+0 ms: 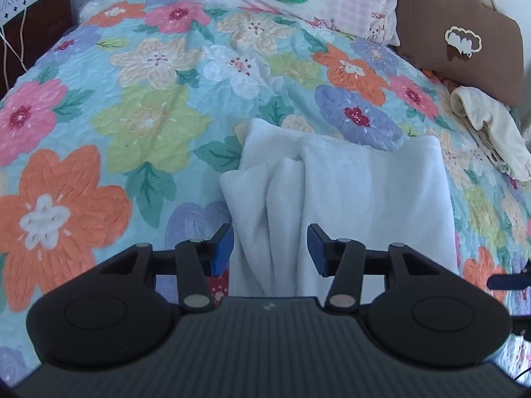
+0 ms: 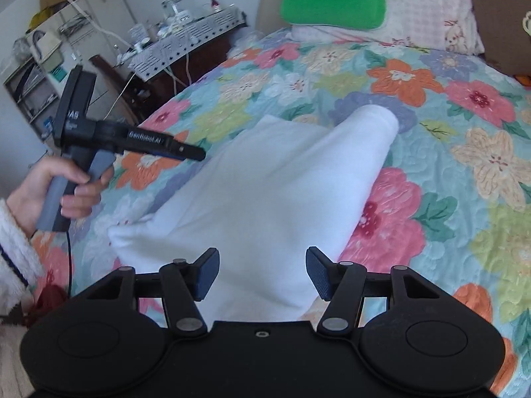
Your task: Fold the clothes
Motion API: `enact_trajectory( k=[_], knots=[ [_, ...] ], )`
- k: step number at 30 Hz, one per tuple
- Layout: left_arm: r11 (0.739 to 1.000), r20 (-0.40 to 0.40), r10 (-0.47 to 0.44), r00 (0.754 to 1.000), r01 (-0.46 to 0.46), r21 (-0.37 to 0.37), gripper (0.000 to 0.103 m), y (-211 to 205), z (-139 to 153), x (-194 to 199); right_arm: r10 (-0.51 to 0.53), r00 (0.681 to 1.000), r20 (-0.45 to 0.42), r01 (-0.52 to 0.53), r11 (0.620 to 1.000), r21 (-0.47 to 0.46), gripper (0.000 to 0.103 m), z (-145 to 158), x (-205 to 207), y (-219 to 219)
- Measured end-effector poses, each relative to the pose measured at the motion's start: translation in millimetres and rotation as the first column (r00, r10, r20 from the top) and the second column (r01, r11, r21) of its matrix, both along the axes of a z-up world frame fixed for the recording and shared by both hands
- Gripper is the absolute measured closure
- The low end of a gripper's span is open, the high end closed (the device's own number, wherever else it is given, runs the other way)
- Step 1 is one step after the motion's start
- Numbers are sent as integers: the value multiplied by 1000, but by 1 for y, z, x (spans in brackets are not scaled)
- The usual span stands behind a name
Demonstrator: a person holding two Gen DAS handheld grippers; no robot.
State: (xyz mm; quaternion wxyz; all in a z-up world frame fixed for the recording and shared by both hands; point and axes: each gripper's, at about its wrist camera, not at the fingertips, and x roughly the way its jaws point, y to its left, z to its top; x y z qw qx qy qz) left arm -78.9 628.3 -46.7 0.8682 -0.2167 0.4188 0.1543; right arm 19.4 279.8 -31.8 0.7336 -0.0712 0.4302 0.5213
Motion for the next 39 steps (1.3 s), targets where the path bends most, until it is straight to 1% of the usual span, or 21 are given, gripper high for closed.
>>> enact_trajectory(
  k=[2,6,8,9,10,12,13,15,17,19,20,23,25,28,29,32,34,35,37,38,39],
  knots=[
    [1000,6,-19,1000,19,11,49,-1,-6,10,-30,999,-30,30,1000,3,40,-6,13,5],
    [997,57,4,998,1,-81,33,-2,-26,19,-90,992,-92,92,996,8,40,-21,37,14],
    [995,85,-5,996,14,-104,38,-6,-31,21,-142,986,-86,143,990,12,40,-27,40,11],
    [995,102,-26,994,36,-96,47,-11,-30,20,-153,986,-68,154,988,10,40,-28,40,10],
    [996,102,-58,993,63,-55,64,-20,-27,20,-159,986,-44,159,987,5,40,-30,41,10],
    [992,80,-118,990,115,43,77,-38,-21,22,-170,986,2,170,986,-3,40,-33,41,9],
    [986,60,-139,988,133,96,77,-47,-18,24,-175,984,26,175,985,-7,40,-34,41,9],
    [978,30,-162,986,156,139,77,-56,-14,29,-172,985,25,172,985,-14,40,-38,44,10],
    [979,-1,-159,987,158,133,70,-55,-14,38,-175,985,4,175,984,-12,40,-43,51,12],
    [986,-27,-144,989,146,87,56,-47,-17,48,-182,982,-46,183,983,7,40,-47,58,12],
    [989,-40,-136,990,138,57,55,-43,-20,53,-181,981,-70,183,983,17,40,-48,61,13],
    [997,-82,-77,994,76,-16,54,-30,-33,63,-176,979,-98,180,983,32,40,-49,66,17],
    [997,-69,-70,995,69,-24,68,-31,-34,64,-170,981,-92,173,984,30,40,-49,67,20],
    [984,-39,-135,990,139,114,89,-55,-21,58,-168,982,-88,171,985,27,40,-50,71,23],
    [973,-27,-157,987,159,168,89,-64,-14,55,-169,981,-90,173,985,28,40,-50,72,23],
    [942,63,-160,985,133,309,89,-82,17,41,-188,979,-81,191,981,39,40,-47,75,19],
    [932,137,-152,979,96,350,89,-84,38,32,-215,975,-51,218,974,59,40,-43,76,14],
    [928,136,-144,980,86,362,89,-80,42,33,-227,973,-29,229,971,72,40,-40,76,12],
    [920,118,-127,985,72,386,89,-73,45,38,-238,971,7,236,968,88,40,-34,75,9],
    [921,82,-104,991,65,384,88,-66,40,43,-236,972,14,234,968,89,40,-33,75,10],
    [934,25,-73,997,59,351,88,-57,28,48,-233,972,18,230,969,89,40,-32,74,11]
  ],
)
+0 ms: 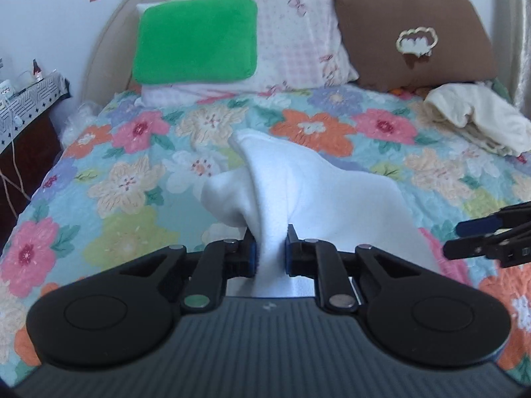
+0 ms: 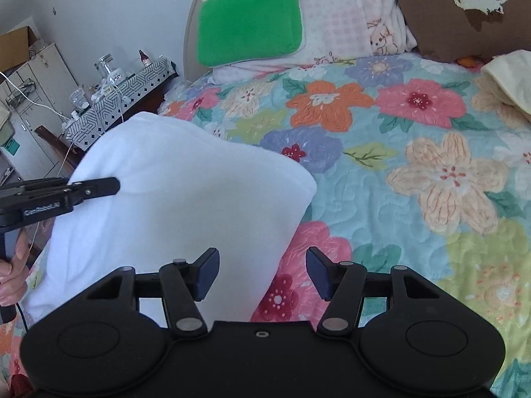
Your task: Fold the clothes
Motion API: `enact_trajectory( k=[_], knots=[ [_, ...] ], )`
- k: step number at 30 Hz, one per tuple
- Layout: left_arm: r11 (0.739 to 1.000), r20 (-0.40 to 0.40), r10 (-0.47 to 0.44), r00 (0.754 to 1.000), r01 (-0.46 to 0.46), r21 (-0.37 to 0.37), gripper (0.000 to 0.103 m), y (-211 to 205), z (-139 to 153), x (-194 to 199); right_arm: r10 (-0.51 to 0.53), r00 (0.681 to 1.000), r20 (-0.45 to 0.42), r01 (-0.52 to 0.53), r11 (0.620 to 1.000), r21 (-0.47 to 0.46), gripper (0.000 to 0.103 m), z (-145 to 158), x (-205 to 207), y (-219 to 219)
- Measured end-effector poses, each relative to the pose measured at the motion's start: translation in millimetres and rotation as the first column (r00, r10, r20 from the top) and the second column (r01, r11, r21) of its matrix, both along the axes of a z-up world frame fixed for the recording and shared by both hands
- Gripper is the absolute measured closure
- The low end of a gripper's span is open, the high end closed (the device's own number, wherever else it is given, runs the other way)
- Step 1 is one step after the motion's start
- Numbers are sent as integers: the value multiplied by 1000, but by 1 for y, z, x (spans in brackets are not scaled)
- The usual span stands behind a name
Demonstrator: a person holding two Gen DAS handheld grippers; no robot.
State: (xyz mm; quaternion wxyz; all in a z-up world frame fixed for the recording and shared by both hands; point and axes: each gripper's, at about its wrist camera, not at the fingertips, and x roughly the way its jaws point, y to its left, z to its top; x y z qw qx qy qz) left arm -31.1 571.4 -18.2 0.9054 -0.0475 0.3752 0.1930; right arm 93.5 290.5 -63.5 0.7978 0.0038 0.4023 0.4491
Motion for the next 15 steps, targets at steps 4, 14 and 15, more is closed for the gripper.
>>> enact_trajectory(
  k=[4,14,15],
  knots=[
    [975,-242,99,965,-143,-172,69,36,-51,5,49,999,13,-49,999,-1,40,2,-17,3],
    [949,-125,204,971,-228,-219,27,2,1,-73,88,995,-36,-88,996,-1,40,-14,-80,-16],
    [946,-125,214,969,-237,-222,27,-5,-2,-81,99,993,-58,-99,995,-4,40,-18,-85,-18]
  ],
)
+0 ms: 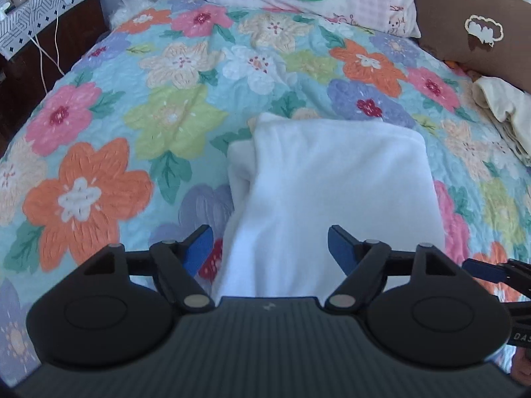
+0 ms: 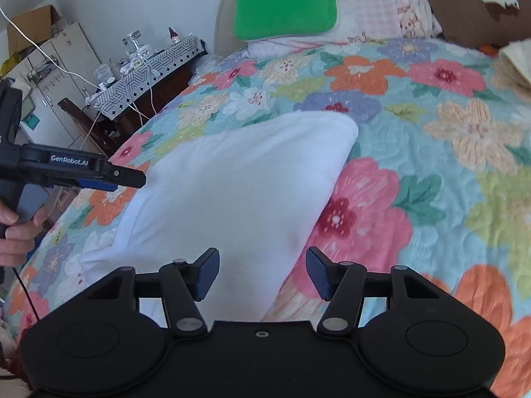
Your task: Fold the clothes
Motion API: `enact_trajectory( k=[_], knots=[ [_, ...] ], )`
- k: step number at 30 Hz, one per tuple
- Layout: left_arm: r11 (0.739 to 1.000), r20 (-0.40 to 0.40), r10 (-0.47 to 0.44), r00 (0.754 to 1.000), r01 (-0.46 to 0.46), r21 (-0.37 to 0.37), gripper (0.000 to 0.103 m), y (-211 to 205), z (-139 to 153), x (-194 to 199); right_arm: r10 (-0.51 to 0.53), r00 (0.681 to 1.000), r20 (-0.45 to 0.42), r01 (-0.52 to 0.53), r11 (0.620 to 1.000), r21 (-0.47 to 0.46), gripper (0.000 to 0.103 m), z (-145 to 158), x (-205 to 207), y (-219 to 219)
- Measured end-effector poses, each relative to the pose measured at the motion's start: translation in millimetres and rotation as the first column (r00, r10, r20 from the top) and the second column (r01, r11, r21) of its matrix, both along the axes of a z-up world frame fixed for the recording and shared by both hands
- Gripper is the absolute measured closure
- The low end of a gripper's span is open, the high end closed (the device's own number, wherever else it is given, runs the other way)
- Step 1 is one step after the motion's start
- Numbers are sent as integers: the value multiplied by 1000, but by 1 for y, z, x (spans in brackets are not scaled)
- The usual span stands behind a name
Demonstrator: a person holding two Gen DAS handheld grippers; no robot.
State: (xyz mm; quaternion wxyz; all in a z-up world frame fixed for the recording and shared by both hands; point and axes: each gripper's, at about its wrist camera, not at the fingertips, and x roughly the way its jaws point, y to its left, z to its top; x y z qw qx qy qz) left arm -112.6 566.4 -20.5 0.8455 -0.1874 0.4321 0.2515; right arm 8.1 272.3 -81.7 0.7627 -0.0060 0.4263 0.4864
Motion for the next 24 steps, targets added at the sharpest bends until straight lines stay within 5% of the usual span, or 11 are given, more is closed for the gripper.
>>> enact_trajectory(
  k=[5,11,12,13,14,18,21,24],
  knots=[
    [991,-58,39,998,-46,-126,27,-16,-43,-29,70,995,-78,-73,997,-34,40,-17,-25,-7],
    [989,-115,73,991,-87,-119,27,-16,-56,-33,127,986,-108,-131,991,-30,41,-34,-40,-3],
    [990,-114,69,991,-82,-113,27,-17,-55,-34,128,986,-107,-131,991,-27,46,-33,-40,-2],
    [991,-119,64,991,-78,-113,27,-18,-56,-34,126,986,-111,-130,991,-25,71,-32,-41,-2],
    [990,-122,65,990,-79,-117,27,-18,-57,-34,125,985,-115,-128,991,-23,76,-31,-41,-1],
    [982,-104,94,990,-109,-151,27,-11,-57,-37,101,983,-153,-98,995,30,84,-18,-45,-8],
    [971,-88,121,989,-136,-197,27,-2,-61,-39,52,944,-325,-5,989,146,85,-18,-43,-24],
    [940,-45,159,986,-165,-297,20,11,-70,-43,-43,915,-400,47,999,2,85,-53,-49,-14]
  ],
)
